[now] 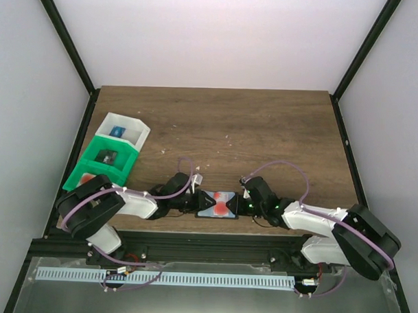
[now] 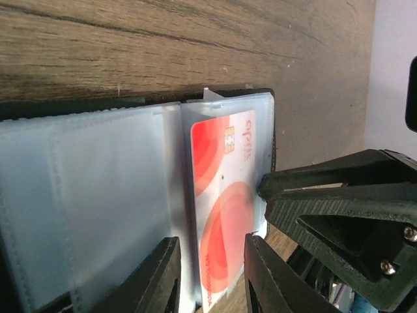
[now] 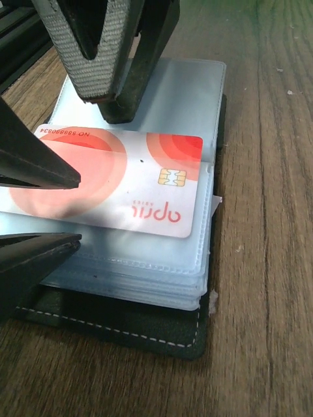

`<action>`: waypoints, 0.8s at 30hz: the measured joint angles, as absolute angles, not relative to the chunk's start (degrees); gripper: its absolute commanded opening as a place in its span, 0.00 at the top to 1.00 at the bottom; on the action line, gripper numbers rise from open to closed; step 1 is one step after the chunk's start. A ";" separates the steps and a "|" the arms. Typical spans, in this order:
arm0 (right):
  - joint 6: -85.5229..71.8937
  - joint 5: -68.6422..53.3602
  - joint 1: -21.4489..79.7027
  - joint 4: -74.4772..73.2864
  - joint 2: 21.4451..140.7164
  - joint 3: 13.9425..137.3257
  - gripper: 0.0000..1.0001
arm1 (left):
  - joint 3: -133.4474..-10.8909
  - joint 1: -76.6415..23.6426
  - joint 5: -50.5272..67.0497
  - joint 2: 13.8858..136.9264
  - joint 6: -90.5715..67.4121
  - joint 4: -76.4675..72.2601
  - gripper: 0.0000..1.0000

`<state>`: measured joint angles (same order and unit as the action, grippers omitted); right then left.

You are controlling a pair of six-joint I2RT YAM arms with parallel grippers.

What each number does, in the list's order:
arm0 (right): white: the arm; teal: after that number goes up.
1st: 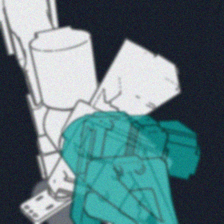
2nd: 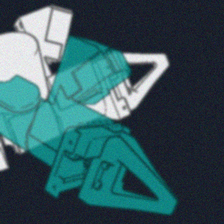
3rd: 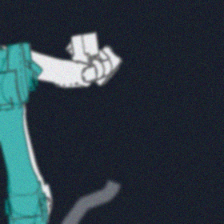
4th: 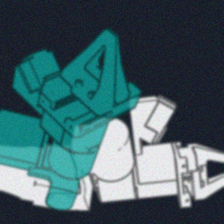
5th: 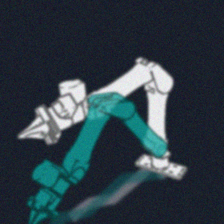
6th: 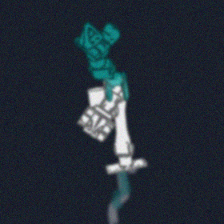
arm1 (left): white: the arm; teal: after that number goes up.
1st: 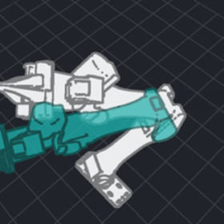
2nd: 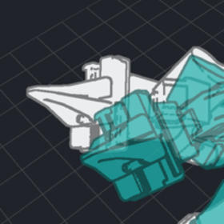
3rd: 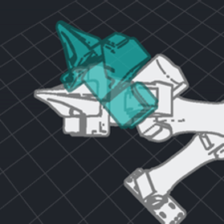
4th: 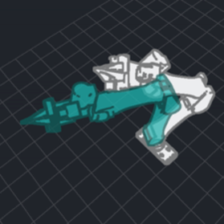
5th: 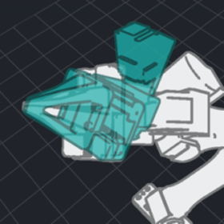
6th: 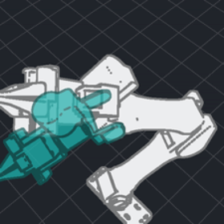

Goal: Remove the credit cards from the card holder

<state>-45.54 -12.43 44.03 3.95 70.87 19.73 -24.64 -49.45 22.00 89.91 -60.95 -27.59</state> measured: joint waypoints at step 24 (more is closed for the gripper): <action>-46.94 -13.04 44.01 8.38 69.93 16.67 0.81 | -26.11 -50.17 21.71 93.60 -61.34 -30.39 0.94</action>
<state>-46.94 -13.04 44.01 8.38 69.93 16.67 -26.11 -50.17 21.71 93.60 -61.34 -30.39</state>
